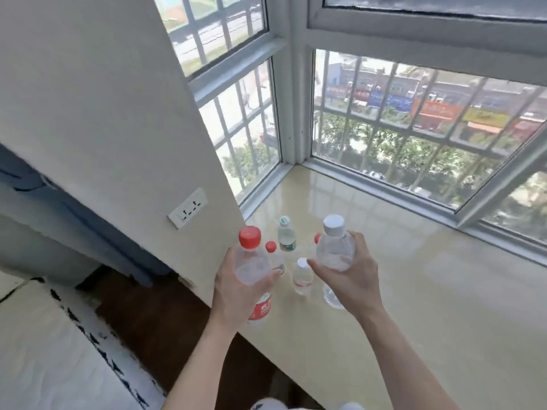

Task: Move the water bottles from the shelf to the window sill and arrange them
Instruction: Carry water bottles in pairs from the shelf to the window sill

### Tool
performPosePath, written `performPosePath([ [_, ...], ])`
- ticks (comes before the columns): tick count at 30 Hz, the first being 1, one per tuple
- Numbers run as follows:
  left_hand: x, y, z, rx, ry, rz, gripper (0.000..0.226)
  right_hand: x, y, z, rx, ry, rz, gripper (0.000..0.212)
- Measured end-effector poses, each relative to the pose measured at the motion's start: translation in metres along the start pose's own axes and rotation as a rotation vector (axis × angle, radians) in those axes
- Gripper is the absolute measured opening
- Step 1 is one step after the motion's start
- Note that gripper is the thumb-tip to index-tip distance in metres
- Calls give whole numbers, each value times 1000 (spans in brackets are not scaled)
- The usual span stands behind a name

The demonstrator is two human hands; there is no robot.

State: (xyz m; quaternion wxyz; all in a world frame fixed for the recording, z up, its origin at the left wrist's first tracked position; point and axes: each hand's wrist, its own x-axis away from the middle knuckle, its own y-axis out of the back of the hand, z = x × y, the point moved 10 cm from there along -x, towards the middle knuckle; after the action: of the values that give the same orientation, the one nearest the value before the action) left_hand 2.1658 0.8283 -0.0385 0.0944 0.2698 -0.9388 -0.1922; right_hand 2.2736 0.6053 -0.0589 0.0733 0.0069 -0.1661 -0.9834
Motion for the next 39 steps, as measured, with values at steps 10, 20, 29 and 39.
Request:
performPosePath([
  [10,-21,-129,-14,87,-79,515,57,37,80,-78,10,-243,-381,56],
  [20,-21,-248,65,81,-41,768,62,58,88,-187,-47,-419,-491,54],
  [29,-60,-351,172,75,27,709,52,20,75,-310,-62,-426,-547,55],
  [39,-94,-399,185,96,-61,663,52,-31,66,-348,-85,-328,-510,63],
])
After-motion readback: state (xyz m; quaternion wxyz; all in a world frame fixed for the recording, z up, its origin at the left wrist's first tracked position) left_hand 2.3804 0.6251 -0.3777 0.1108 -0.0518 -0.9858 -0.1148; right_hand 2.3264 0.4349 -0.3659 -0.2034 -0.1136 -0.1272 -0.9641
